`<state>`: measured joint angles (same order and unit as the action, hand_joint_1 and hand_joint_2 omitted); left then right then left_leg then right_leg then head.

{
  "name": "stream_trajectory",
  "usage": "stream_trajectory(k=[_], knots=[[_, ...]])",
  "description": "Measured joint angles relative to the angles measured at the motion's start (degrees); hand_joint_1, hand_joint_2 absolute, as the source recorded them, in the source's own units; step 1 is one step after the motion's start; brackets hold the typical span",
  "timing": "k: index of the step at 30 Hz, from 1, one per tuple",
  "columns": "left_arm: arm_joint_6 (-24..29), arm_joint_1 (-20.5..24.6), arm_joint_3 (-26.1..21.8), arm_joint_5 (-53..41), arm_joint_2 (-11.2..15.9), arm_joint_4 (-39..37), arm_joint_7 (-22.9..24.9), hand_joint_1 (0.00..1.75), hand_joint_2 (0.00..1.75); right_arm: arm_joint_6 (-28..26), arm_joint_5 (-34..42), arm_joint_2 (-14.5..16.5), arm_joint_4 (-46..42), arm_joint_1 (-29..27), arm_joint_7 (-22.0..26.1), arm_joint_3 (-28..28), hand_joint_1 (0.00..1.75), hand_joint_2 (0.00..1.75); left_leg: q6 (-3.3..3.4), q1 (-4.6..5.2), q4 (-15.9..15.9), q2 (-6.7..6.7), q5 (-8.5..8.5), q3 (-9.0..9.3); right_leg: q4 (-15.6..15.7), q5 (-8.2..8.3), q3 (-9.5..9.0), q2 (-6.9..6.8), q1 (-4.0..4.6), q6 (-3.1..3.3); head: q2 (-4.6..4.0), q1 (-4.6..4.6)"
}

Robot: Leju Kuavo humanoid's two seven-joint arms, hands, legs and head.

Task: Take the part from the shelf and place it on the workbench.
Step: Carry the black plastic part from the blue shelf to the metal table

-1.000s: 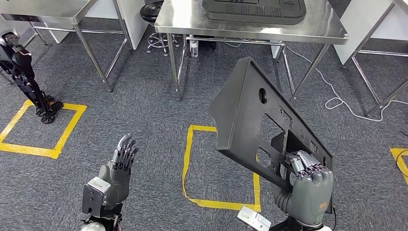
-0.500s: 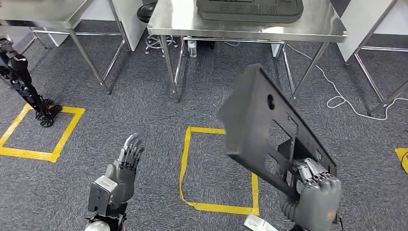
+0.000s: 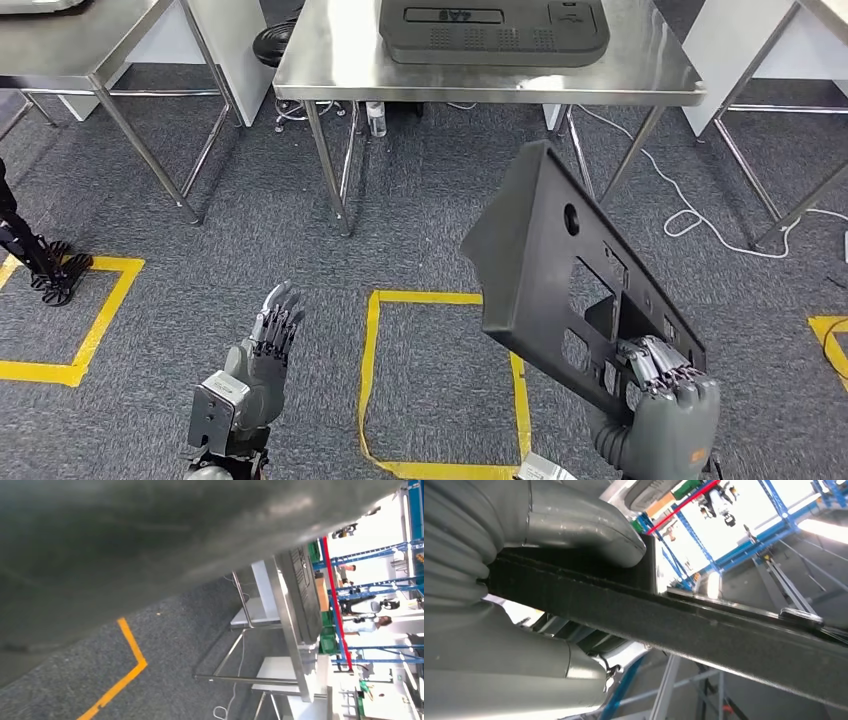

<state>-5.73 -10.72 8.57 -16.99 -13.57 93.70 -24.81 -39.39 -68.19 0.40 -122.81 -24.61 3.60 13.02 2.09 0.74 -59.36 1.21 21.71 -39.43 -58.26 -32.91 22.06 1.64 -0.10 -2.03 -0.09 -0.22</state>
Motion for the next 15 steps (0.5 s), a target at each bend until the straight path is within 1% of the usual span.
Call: stream_trajectory(k=[1,2,3,4,5,6,7,8,9,10,11,12,13,14,15], knots=[[0.02,0.06,0.17,0.03,-0.02,0.1,0.01,0.0,0.0,0.0,0.01,-0.09,-0.03,0.05,-0.03,-0.01,1.75,1.75,0.35,-0.16,0.41,-0.02,0.42,0.88,-2.98,1.12,1.34,-0.19,0.02,-0.56,0.0,0.03],[0.03,0.08,0.33,0.07,-0.04,0.16,0.01,0.0,0.0,0.0,0.01,-0.18,-0.05,0.12,-0.06,-0.02,1.75,1.75,0.59,-0.33,0.68,-0.06,0.92,1.8,-6.68,1.74,3.78,-0.44,0.03,-0.79,-0.01,0.11],[0.05,0.05,0.44,0.11,-0.05,0.17,0.02,0.0,0.0,0.0,-0.01,-0.28,-0.06,0.13,-0.11,-0.03,1.75,1.75,0.73,-0.48,0.91,-0.06,1.58,2.6,-10.64,1.6,6.87,-0.71,-0.05,-0.62,-0.01,0.23],[0.07,0.05,0.51,0.16,-0.05,0.17,0.03,0.0,0.0,0.0,-0.05,-0.38,-0.07,0.12,-0.24,-0.02,1.75,1.75,0.85,-0.58,1.01,-0.01,2.32,3.33,-13.85,0.41,9.87,-0.86,-0.06,-0.18,-0.01,0.29],[0.09,0.02,0.56,0.21,-0.05,0.17,0.04,0.0,0.0,0.0,-0.13,-0.47,-0.07,0.1,-0.43,-0.03,1.75,1.75,0.88,-0.66,1.07,0.08,3.13,4.12,-15.69,-1.82,12.49,-0.89,-0.13,0.4,-0.01,0.36],[0.11,-0.01,0.58,0.25,-0.05,0.17,0.06,0.0,0.0,0.0,-0.21,-0.57,-0.07,0.08,-0.64,-0.03,1.75,1.75,0.84,-0.74,1.09,0.22,4.02,5.08,-16.09,-4.35,14.48,-0.91,-0.26,0.85,0.0,0.38],[0.14,-0.04,0.61,0.29,-0.05,0.17,0.08,0.0,0.0,0.0,-0.3,-0.68,-0.06,0.07,-0.82,-0.03,1.75,1.75,0.73,-0.83,1.1,0.37,4.94,6.14,-15.28,-6.32,15.83,-0.93,-0.43,0.92,0.0,0.41],[0.18,-0.08,0.63,0.34,-0.05,0.17,0.13,0.0,0.0,0.0,-0.34,-0.79,-0.05,0.05,-1.0,-0.03,1.75,1.75,0.57,-0.93,1.1,0.52,5.93,7.34,-13.3,-7.01,16.63,-0.99,-0.67,0.41,0.0,0.42],[0.22,-0.11,0.64,0.43,-0.05,0.17,0.17,0.0,0.0,0.0,-0.36,-0.89,-0.04,0.03,-1.13,-0.03,1.75,1.75,0.35,-1.02,1.1,0.62,6.97,8.6,-10.36,-5.62,17.01,-1.11,-1.0,-0.85,0.0,0.44],[0.25,-0.15,0.66,0.55,-0.03,0.14,0.23,0.0,0.0,0.0,-0.38,-1.0,0.03,-0.01,-1.27,-0.03,1.75,1.75,0.06,-0.96,1.12,0.7,8.0,9.51,-7.19,-1.76,17.09,-1.45,-1.32,-2.56,0.0,0.51],[0.29,-0.23,0.67,0.66,-0.01,0.1,0.31,0.0,0.0,0.0,-0.42,-1.08,0.11,-0.01,-1.38,-0.03,1.75,1.75,-0.23,-0.88,1.06,0.73,9.09,10.52,-4.35,2.44,16.98,-2.03,-1.53,-3.65,0.0,0.52],[0.33,-0.28,0.69,0.75,0.02,0.08,0.37,0.0,0.0,0.0,-0.46,-1.15,0.22,-0.05,-1.46,-0.02,1.75,1.75,-0.6,-0.75,1.18,0.71,10.06,11.18,-2.48,6.03,16.61,-2.35,-1.47,-3.89,0.0,0.55],[0.37,-0.32,0.72,0.8,0.05,0.07,0.42,0.0,0.0,0.0,-0.51,-1.22,0.29,-0.09,-1.55,-0.03,1.75,1.75,-0.98,-0.61,1.14,0.65,10.68,11.85,-1.57,8.26,16.12,-2.6,-1.4,-3.23,0.0,0.46],[0.4,-0.31,0.8,0.8,0.07,0.11,0.44,0.0,0.0,0.0,-0.55,-1.26,0.3,-0.07,-1.61,-0.05,1.75,1.75,-1.29,-0.58,0.81,0.54,10.93,12.48,-1.29,8.38,15.45,-2.6,-1.3,-1.9,0.0,0.35],[0.42,-0.23,0.88,0.81,0.08,0.16,0.43,0.0,0.0,0.0,-0.58,-1.28,0.28,-0.11,-1.66,-0.08,1.75,1.75,-1.62,-0.6,-0.09,0.35,10.69,12.44,-1.22,8.02,14.57,-2.27,-1.36,-0.83,0.0,0.25]])
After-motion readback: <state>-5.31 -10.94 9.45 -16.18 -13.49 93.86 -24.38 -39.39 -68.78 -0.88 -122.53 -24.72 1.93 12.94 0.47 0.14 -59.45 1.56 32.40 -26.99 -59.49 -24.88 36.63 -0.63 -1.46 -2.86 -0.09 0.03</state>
